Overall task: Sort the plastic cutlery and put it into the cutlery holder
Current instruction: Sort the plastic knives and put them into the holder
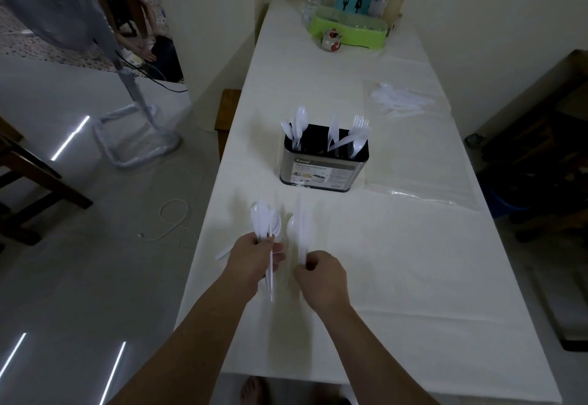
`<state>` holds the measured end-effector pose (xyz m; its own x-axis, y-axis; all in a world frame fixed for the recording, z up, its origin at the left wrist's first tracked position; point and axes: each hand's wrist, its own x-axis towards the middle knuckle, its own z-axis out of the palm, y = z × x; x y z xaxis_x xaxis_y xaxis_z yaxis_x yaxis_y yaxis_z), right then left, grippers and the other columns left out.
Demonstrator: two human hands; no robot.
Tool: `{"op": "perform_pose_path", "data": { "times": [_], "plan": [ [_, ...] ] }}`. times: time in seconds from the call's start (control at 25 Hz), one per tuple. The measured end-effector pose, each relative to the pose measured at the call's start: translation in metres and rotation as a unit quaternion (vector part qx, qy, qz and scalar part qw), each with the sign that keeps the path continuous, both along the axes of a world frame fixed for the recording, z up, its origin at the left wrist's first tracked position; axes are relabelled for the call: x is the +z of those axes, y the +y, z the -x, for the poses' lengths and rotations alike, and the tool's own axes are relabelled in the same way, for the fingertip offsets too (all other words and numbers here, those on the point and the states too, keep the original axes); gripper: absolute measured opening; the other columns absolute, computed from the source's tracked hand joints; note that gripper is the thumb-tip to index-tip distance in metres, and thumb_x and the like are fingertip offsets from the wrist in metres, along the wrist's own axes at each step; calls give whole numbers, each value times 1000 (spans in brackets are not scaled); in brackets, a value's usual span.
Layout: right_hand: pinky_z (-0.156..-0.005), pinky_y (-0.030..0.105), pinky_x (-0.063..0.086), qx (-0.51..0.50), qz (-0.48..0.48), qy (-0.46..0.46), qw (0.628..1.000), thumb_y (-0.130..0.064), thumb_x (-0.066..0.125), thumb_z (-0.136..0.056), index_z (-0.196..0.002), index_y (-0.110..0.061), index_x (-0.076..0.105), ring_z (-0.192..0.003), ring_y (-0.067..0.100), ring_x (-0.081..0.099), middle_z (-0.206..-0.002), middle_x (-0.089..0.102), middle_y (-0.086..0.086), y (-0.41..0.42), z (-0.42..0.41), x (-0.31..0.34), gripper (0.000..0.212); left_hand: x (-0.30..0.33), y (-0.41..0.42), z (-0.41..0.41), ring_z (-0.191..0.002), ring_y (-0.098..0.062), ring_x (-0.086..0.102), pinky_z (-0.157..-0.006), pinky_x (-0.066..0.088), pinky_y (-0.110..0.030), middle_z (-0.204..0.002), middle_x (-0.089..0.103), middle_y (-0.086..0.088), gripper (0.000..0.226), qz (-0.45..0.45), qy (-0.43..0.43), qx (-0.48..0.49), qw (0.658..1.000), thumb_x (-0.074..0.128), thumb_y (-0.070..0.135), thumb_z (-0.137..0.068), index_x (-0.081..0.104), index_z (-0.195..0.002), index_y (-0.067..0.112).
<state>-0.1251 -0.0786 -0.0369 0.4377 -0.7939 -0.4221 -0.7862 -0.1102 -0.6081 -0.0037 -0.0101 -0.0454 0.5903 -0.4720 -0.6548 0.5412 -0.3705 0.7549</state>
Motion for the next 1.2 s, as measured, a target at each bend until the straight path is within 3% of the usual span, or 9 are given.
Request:
{"op": "perform_pose_path", "data": {
  "times": [0.12,0.32,0.52,0.68,0.8,0.88,1.08,1.2],
  "plan": [
    [-54,14,37,58,-11,-37,998,-23,59,-85,-73,-24,62,-59,7,54,-65,61,-9,12,-6,6,12,0,-5,4,-88,-34,72,-85,59,-50,-94,74,-17,17,0,0,-9,1000,54,12,-96,69,-103,7],
    [-56,16,41,82,-3,-60,995,-27,58,-91,-84,-22,72,-60,8,57,-69,66,-8,16,-7,5,17,10,-2,4,-78,-25,73,-69,60,-34,-86,75,-15,16,27,-5,-1,1000,54,1,-95,70,-97,2],
    [-59,8,42,20,5,-101,995,-33,62,-93,-101,-22,73,-65,1,60,-77,68,-12,22,-14,7,18,8,2,0,-94,-34,71,-89,57,-49,-97,74,-19,21,23,-8,-40,999,52,4,-95,72,-100,5],
    [-77,17,53,26,25,-131,991,-30,61,-94,-110,-24,72,-82,6,67,-94,74,-8,27,-18,9,20,5,7,-3,-93,-35,69,-87,56,-49,-99,71,-24,19,28,-19,-57,998,50,6,-97,69,-101,6],
    [-71,5,41,120,110,-102,981,-22,50,-99,-116,-23,70,-79,8,58,-96,70,-1,35,-24,4,27,0,14,-7,-91,-32,70,-85,55,-46,-95,72,-22,20,20,-45,-68,996,51,12,-99,70,-101,5],
    [-70,1,35,153,115,-116,975,-18,48,-99,-122,-21,67,-82,9,56,-101,67,1,43,-25,2,30,-2,20,-13,-90,-30,71,-87,57,-47,-93,73,-17,20,-3,-69,-65,995,51,14,-99,70,-97,8],
    [-87,10,40,122,92,-133,979,-11,51,-94,-121,-17,67,-102,11,61,-114,68,-1,52,-22,-3,31,4,32,-30,-71,-28,63,-70,53,-44,-83,63,-17,18,3,-60,22,998,44,5,-99,61,-98,-2],
    [-94,22,47,40,53,-147,987,-20,50,-98,-131,-16,57,-105,12,61,-121,65,0,38,-30,-1,34,10,42,-32,-58,-26,52,-58,41,-37,-72,56,-18,17,42,-42,-61,996,43,-2,-96,60,-93,-5]
  ]
}}
